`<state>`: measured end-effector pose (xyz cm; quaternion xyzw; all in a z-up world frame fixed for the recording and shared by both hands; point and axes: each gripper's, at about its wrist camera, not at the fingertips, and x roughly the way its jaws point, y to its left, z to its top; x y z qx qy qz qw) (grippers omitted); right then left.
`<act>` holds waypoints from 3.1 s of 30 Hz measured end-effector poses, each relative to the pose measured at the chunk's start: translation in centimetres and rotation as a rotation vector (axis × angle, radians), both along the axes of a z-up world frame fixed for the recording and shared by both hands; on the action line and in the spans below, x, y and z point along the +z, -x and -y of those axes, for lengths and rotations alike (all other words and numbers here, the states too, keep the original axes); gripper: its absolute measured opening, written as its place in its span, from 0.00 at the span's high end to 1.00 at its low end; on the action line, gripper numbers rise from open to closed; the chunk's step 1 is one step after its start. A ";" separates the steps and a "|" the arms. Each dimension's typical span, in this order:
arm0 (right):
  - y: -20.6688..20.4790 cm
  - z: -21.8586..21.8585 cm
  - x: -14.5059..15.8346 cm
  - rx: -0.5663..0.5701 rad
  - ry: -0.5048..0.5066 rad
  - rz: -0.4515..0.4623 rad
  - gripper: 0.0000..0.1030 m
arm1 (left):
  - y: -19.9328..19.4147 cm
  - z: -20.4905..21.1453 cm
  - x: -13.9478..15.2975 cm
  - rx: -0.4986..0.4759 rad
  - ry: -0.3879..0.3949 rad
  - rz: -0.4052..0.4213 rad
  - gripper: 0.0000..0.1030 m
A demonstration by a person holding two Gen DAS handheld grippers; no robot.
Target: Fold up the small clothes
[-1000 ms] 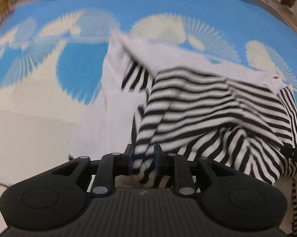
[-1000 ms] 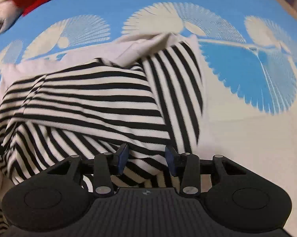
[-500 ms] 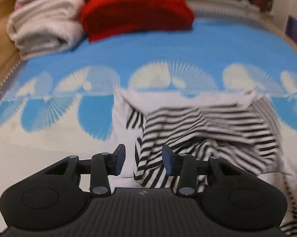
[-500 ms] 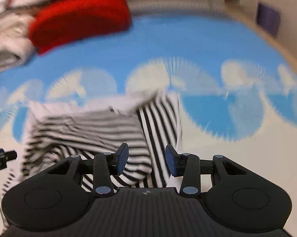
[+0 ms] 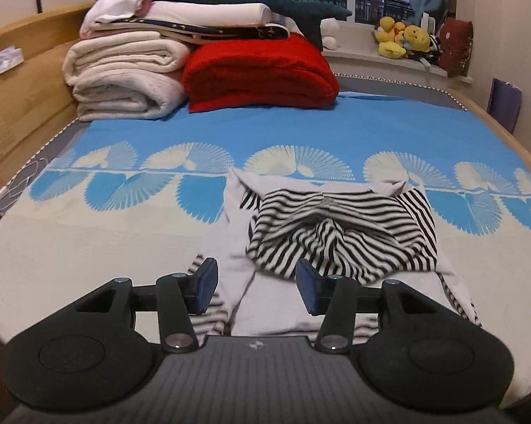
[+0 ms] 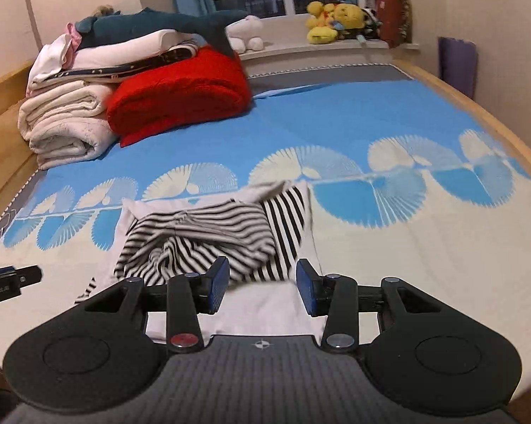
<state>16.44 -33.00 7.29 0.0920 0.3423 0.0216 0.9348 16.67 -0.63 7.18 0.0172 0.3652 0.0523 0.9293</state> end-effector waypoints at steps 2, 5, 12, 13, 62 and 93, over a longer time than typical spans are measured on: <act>2.2 0.1 -1.0 0.007 0.018 0.022 0.58 | 1.7 0.0 0.2 -0.010 -0.018 0.019 0.48; 5.2 0.4 -3.1 0.010 0.017 0.041 0.58 | 4.0 -0.2 0.4 -0.039 -0.032 0.057 0.48; 6.9 1.4 -6.6 -0.045 0.008 -0.001 0.58 | 7.0 -2.5 -3.5 -0.206 -0.011 0.088 0.48; 6.7 1.7 -7.3 -0.052 0.015 -0.008 0.58 | 6.9 -3.2 -4.8 -0.205 -0.020 0.080 0.48; 3.5 5.2 -17.6 -0.197 -0.034 -0.471 0.90 | 3.7 -11.1 -17.7 0.126 0.360 -0.421 0.72; 2.7 2.8 -18.3 -0.119 0.017 -0.490 0.90 | 3.1 -10.1 -18.5 0.066 0.264 -0.448 0.83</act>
